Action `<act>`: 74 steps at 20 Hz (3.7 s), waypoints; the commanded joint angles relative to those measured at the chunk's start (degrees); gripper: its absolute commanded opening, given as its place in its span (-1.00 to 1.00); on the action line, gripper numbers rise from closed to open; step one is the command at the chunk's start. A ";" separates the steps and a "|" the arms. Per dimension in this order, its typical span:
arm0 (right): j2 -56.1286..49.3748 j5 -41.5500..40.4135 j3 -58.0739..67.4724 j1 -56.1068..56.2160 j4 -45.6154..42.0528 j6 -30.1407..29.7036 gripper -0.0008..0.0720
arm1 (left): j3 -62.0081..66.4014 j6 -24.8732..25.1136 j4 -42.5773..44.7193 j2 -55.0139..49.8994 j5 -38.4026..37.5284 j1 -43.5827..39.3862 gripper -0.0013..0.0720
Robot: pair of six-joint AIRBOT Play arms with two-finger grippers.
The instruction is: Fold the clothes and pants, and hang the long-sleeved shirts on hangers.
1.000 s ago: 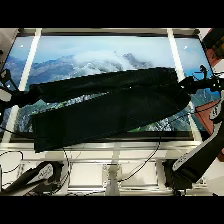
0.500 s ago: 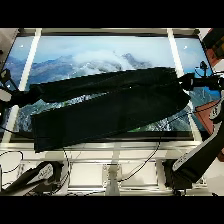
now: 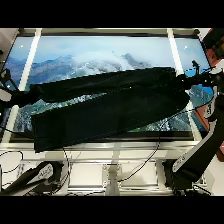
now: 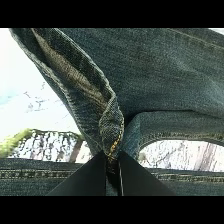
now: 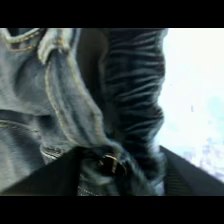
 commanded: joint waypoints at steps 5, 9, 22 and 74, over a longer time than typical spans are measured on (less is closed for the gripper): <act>1.46 -0.50 0.68 1.73 4.55 -6.14 -0.87 | -0.02 0.28 0.07 0.04 1.22 0.00 -0.89; 6.21 -11.19 0.66 -0.83 3.89 -1.22 -0.88 | 0.00 1.31 0.09 -0.26 8.44 0.00 -0.89; 14.51 -16.06 -7.43 -6.78 -2.38 12.22 -0.88 | 20.61 0.00 0.04 -29.22 23.41 -10.29 -0.89; 36.24 -6.03 -32.68 -19.78 -17.09 -6.80 0.71 | 26.67 -2.78 16.87 -18.86 -10.62 0.00 0.91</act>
